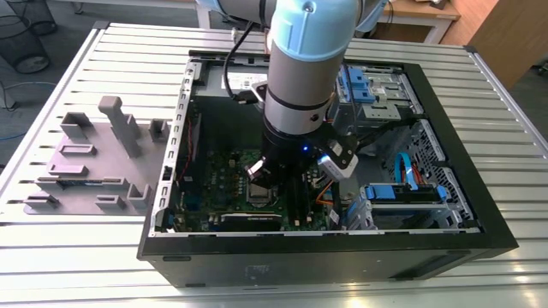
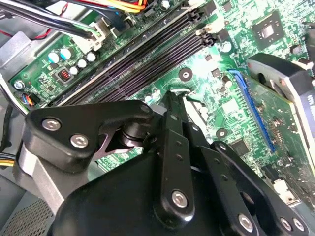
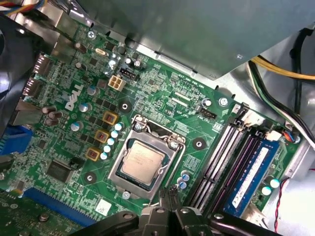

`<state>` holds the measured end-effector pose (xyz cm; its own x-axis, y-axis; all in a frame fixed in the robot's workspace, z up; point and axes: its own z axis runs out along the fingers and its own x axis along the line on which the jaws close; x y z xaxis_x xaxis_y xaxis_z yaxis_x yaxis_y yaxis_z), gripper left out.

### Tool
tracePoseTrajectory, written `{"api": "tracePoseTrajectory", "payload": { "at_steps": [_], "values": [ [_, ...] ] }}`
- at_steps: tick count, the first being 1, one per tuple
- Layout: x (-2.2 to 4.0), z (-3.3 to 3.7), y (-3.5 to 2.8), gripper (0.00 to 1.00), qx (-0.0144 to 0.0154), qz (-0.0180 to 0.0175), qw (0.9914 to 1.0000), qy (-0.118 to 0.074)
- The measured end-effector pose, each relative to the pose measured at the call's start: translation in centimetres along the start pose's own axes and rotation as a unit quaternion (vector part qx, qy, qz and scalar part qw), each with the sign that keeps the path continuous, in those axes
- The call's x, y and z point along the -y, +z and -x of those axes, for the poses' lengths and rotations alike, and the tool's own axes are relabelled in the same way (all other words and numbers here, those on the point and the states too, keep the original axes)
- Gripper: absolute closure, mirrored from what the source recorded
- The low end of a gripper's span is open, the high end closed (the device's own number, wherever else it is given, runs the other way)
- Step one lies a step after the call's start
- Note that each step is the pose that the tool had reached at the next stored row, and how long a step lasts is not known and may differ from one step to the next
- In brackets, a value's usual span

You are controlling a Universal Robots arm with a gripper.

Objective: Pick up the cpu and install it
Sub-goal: 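Install the first cpu locking lever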

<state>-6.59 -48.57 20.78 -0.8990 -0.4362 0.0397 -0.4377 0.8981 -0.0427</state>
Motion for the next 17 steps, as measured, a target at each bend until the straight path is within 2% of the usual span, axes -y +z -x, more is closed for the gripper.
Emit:
{"api": "tracePoseTrajectory", "payload": {
  "at_steps": [3, 5, 7, 10, 14, 17],
  "values": [
    [-0.03, -0.07, 0.0, 0.9, -0.0001, -0.0001, 1.0, 0.0],
    [-0.26, -0.55, 0.03, 0.9, 0.0005, -0.0004, 1.0, 0.0],
    [-0.56, -1.16, 0.05, 0.9, 0.0032, 0.0001, 0.99999, 0.0],
    [-0.87, -1.8, 0.07, 0.9, 0.0079, 0.0031, 0.99996, 0.0],
    [-1.04, -2.13, 0.07, 0.9, 0.0124, 0.0081, 0.99989, 0.0],
    [-1.05, -2.17, 0.02, 0.9, 0.0135, 0.01, 0.99986, 0.0]
  ]
}}
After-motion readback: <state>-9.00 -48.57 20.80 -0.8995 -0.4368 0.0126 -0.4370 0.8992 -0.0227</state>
